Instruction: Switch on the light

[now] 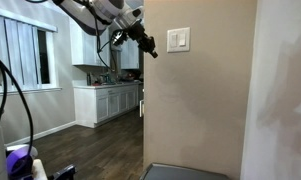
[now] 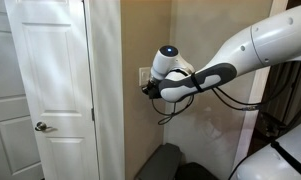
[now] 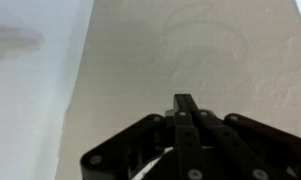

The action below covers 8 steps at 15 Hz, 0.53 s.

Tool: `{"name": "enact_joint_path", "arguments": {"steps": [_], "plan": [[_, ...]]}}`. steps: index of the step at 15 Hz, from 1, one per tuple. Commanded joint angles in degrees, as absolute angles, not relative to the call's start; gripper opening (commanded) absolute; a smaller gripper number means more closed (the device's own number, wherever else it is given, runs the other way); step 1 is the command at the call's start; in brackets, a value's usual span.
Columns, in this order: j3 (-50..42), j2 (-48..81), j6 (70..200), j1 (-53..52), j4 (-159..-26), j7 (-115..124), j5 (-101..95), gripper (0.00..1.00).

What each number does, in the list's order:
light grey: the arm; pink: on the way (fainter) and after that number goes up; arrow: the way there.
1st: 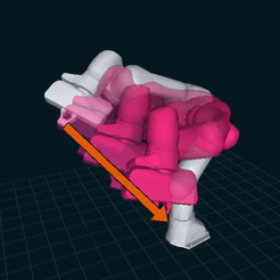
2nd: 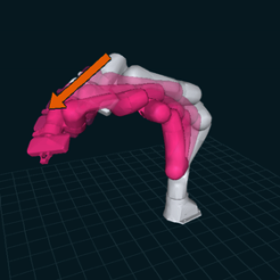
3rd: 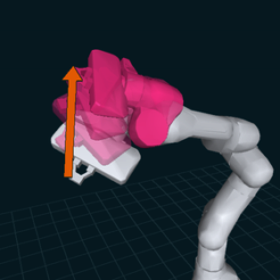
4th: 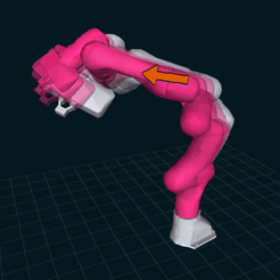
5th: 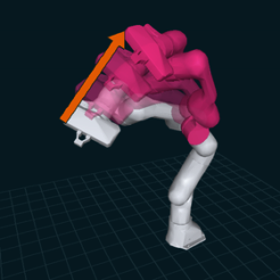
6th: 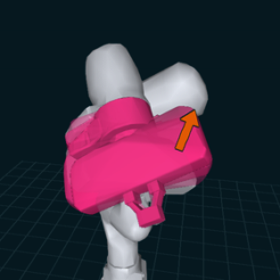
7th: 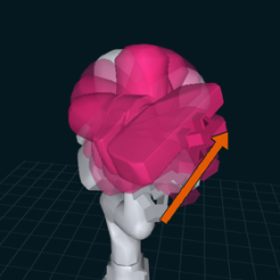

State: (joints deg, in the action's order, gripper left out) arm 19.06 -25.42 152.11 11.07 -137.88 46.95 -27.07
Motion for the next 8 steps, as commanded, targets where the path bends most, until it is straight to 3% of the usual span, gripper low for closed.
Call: {"name": "enact_joint_path", "arguments": {"steps": [1,8], "plan": [[22.4,-25.0,154.1,15.4,-135.0,53.3,-32.7,0.0],[25.5,-22.3,154.1,19.7,-129.3,61.0,-41.2,0.0]]}}
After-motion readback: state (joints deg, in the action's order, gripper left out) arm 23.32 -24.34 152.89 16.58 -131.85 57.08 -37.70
